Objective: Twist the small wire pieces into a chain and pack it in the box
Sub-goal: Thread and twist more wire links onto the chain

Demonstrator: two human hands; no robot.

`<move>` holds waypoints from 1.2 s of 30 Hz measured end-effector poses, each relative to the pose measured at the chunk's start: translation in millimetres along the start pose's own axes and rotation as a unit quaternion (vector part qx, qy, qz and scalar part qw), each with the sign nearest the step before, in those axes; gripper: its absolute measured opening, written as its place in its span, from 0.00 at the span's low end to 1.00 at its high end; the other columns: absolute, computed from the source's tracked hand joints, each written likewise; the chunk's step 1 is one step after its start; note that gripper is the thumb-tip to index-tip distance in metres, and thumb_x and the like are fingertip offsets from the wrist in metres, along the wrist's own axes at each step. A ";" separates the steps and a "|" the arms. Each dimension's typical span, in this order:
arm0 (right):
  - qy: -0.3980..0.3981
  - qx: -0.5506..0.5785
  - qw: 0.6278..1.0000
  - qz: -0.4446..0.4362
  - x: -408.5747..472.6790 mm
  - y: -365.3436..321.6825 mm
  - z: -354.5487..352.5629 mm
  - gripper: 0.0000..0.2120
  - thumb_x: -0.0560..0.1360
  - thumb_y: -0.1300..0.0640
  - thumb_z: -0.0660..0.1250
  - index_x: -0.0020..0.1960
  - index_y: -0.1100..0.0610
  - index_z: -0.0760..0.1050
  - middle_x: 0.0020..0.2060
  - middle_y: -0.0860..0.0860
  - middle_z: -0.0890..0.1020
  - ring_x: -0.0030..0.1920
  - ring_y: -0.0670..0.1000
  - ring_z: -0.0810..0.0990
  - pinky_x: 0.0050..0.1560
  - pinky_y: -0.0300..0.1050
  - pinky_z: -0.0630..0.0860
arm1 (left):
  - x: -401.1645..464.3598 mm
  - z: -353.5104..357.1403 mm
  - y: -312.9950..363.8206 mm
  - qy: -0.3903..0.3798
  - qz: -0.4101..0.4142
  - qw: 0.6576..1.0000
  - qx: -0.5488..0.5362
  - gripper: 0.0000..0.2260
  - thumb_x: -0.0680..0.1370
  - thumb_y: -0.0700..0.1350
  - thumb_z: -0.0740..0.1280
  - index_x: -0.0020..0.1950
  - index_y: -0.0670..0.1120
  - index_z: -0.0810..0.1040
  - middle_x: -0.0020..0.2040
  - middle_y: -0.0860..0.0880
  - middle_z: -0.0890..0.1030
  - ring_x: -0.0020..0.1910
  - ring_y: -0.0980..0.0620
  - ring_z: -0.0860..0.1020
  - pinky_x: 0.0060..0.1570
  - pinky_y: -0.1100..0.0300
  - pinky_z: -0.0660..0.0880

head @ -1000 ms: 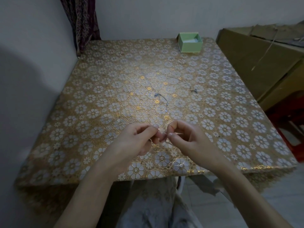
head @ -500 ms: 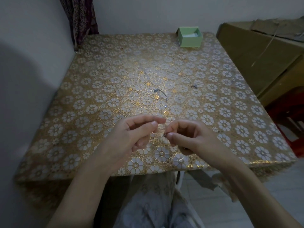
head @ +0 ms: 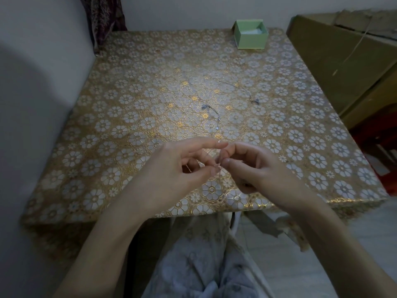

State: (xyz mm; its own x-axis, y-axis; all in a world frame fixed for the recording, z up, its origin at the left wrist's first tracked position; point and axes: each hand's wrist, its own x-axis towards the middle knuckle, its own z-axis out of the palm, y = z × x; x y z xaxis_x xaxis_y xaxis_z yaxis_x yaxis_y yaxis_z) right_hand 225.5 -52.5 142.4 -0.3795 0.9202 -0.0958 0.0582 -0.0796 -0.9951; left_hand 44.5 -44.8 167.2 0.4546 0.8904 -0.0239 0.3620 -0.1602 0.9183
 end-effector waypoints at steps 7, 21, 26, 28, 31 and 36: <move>-0.001 0.014 1.000 -0.006 -0.9 -2.8 2.2 0.04 0.74 0.60 0.62 0.41 0.58 0.72 0.30 0.54 0.82 0.21 0.44 0.61 0.22 0.34 0.59 | -0.4 -3.5 1.6 0.000 0.004 1.000 0.031 0.16 0.73 0.43 0.70 0.56 0.61 0.78 0.41 0.55 0.83 0.37 0.51 0.80 0.44 0.46 0.78; 0.032 0.010 0.999 0.040 -4.2 -5.5 2.7 0.07 0.80 0.65 0.57 0.43 0.60 0.68 0.19 0.44 0.68 0.21 0.42 0.58 0.21 0.33 0.58 | -4.3 19.0 -3.6 0.083 0.014 0.995 0.061 0.20 0.70 0.48 0.74 0.61 0.59 0.77 0.36 0.55 0.80 0.35 0.58 0.77 0.35 0.68 0.71; 0.036 0.007 0.998 0.044 -4.4 -3.7 3.9 0.07 0.80 0.63 0.56 0.43 0.59 0.68 0.19 0.44 0.69 0.22 0.44 0.59 0.22 0.36 0.57 | -4.4 28.4 -3.8 0.145 0.043 0.983 0.106 0.20 0.71 0.40 0.73 0.61 0.56 0.78 0.35 0.56 0.79 0.33 0.60 0.72 0.35 0.75 0.67; 0.047 -0.001 0.998 0.031 -3.8 -2.8 3.6 0.08 0.80 0.63 0.57 0.43 0.58 0.69 0.20 0.44 0.71 0.22 0.44 0.59 0.23 0.36 0.57 | -4.1 27.8 -2.6 0.151 0.048 0.981 0.111 0.19 0.72 0.39 0.71 0.60 0.54 0.78 0.35 0.55 0.79 0.33 0.59 0.72 0.35 0.75 0.67; 0.061 -0.074 0.995 -0.011 -3.4 0.5 2.7 0.07 0.79 0.64 0.60 0.42 0.58 0.72 0.24 0.43 0.74 0.24 0.45 0.61 0.25 0.41 0.58 | -1.7 21.9 -2.8 0.102 0.015 0.994 0.027 0.17 0.74 0.37 0.68 0.59 0.54 0.78 0.34 0.55 0.78 0.31 0.60 0.73 0.32 0.70 0.69; 0.083 0.036 0.996 -0.017 -3.7 7.3 1.5 0.05 0.73 0.58 0.64 0.41 0.57 0.77 0.34 0.59 0.74 0.24 0.44 0.61 0.24 0.38 0.58 | -0.9 14.6 -8.2 0.041 -0.040 0.988 -0.142 0.14 0.74 0.37 0.66 0.56 0.52 0.80 0.33 0.54 0.76 0.33 0.57 0.74 0.32 0.66 0.71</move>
State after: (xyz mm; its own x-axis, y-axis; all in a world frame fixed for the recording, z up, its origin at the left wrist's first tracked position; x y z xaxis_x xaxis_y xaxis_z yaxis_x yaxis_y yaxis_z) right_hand 226.0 -57.0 135.4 -0.2223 0.9729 -0.0633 -0.0198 -0.0694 -0.9974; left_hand 53.0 -50.5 153.9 0.3618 0.9289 -0.0790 0.1463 0.0272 0.9889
